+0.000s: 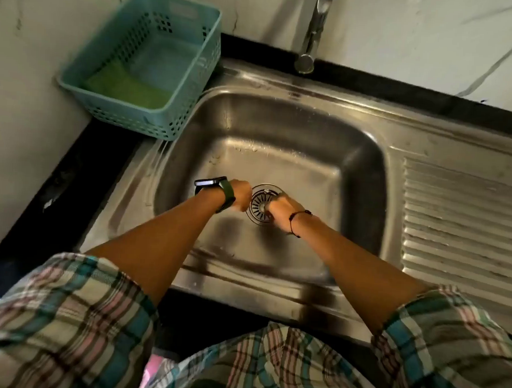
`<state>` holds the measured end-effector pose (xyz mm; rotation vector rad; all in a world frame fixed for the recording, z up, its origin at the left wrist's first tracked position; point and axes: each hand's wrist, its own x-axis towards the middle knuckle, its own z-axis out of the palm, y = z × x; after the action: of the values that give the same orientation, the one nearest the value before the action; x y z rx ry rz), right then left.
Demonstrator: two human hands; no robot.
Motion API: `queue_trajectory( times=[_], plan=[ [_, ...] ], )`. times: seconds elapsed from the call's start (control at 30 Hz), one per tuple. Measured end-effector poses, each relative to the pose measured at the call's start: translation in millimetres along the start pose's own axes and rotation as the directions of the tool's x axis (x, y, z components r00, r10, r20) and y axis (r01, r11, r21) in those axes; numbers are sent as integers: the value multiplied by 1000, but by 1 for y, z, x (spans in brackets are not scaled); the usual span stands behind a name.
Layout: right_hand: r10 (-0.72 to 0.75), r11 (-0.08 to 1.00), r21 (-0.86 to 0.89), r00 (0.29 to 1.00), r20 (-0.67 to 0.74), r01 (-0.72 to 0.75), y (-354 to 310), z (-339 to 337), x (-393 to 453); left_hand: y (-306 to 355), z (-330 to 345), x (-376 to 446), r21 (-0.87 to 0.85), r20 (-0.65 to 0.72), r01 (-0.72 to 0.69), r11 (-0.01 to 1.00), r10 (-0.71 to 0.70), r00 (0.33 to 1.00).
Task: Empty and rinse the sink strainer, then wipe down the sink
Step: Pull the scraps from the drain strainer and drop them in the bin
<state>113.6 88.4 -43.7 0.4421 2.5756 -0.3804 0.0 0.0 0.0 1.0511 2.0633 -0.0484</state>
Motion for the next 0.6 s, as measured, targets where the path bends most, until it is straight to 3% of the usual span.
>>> queue_trajectory(
  times=[0.07, 0.23, 0.43, 0.6],
  plan=[
    [32, 996, -89, 998, 53, -27, -1, 8, 10, -2, 0, 5, -4, 36, 20, 1000, -19, 999],
    [-113, 909, -398, 993, 44, 121, 5, 28, 26, -11, 6, 15, 29, 98, 14, 999, -16, 995],
    [-147, 834, -525, 986, 82, 168, -1, 31, 31, -10, 0, 19, 78, 123, -38, 996, 29, 992],
    [-183, 855, -492, 983, 8, 163, 0, 27, 26, -4, -13, 15, 31, 65, -85, 996, 82, 994]
  ],
)
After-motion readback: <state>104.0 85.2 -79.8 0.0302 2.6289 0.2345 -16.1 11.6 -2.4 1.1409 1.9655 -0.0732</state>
